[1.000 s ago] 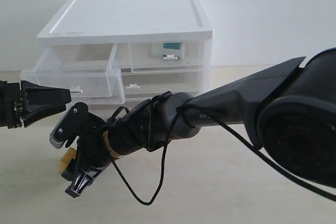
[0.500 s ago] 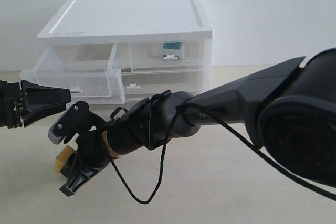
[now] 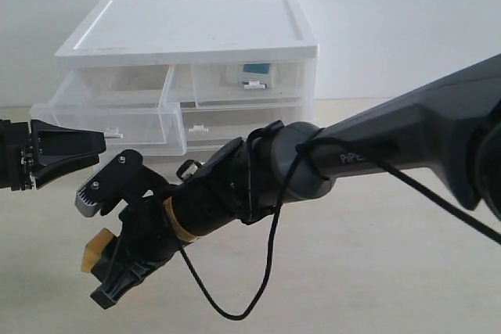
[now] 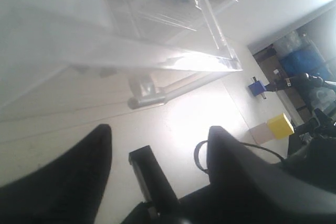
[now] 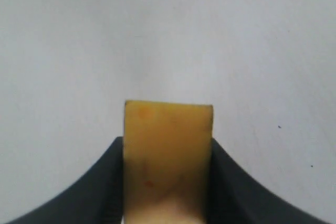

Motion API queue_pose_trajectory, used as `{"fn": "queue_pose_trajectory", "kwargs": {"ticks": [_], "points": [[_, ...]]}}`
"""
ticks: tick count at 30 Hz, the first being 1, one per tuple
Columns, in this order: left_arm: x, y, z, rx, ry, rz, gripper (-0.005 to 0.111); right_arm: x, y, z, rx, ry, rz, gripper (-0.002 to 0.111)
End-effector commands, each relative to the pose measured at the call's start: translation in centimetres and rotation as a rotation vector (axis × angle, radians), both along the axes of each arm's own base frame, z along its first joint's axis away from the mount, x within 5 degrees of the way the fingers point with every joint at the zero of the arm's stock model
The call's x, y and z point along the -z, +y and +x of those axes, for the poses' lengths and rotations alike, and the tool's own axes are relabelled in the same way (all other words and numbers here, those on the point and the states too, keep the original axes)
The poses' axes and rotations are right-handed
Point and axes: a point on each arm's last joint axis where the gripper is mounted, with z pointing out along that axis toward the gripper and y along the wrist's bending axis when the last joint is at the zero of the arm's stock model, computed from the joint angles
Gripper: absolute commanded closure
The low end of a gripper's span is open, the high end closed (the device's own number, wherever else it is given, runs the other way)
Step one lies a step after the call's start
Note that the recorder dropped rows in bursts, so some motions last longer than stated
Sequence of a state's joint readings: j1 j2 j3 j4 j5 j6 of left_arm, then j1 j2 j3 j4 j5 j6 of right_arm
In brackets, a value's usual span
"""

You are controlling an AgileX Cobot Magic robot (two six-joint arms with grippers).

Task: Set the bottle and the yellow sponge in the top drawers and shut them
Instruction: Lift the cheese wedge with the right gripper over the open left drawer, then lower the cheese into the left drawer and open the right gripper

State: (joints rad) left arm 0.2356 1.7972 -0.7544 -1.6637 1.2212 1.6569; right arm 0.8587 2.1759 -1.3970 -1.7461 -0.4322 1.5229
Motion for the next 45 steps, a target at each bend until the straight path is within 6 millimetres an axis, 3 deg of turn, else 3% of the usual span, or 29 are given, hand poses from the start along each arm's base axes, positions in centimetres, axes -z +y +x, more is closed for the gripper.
{"fn": "queue_pose_trajectory", "kwargs": {"ticks": [1, 7, 10, 14, 22, 25, 35, 45], "points": [[-0.1, 0.0, -0.1, -0.002, -0.001, 0.0, 0.056, -1.8, -1.1, -0.5, 0.029, -0.047, -0.001, 0.108], [-0.1, 0.1, -0.2, -0.001, -0.001, 0.003, 0.058, -7.4, -2.5, -1.0, 0.077, -0.138, 0.076, 0.108], [0.2, 1.3, -0.5, -0.042, 0.009, 0.003, 0.058, -12.2, -3.4, -1.5, 0.099, -0.214, 0.16, 0.108], [0.9, 2.1, -1.2, -0.097, 0.005, -0.005, 0.058, -16.8, -3.5, -0.6, 0.134, -0.294, 0.262, 0.108], [1.6, 1.8, -2.0, -0.114, 0.003, -0.006, 0.058, -21.6, -3.8, 2.0, 0.21, -0.402, 0.37, 0.108], [1.5, 1.9, -2.0, -0.113, -0.004, -0.002, 0.058, -21.6, -3.2, 2.8, 0.215, -0.41, 0.376, 0.108], [1.6, 1.8, -2.1, -0.102, -0.002, 0.004, 0.058, -17.3, -1.0, 6.1, 0.259, -0.385, 0.321, 0.108], [1.6, 1.8, -2.1, -0.098, -0.008, 0.009, 0.058, -14.8, -1.5, 8.2, 0.349, -0.381, 0.268, 0.108]]}}
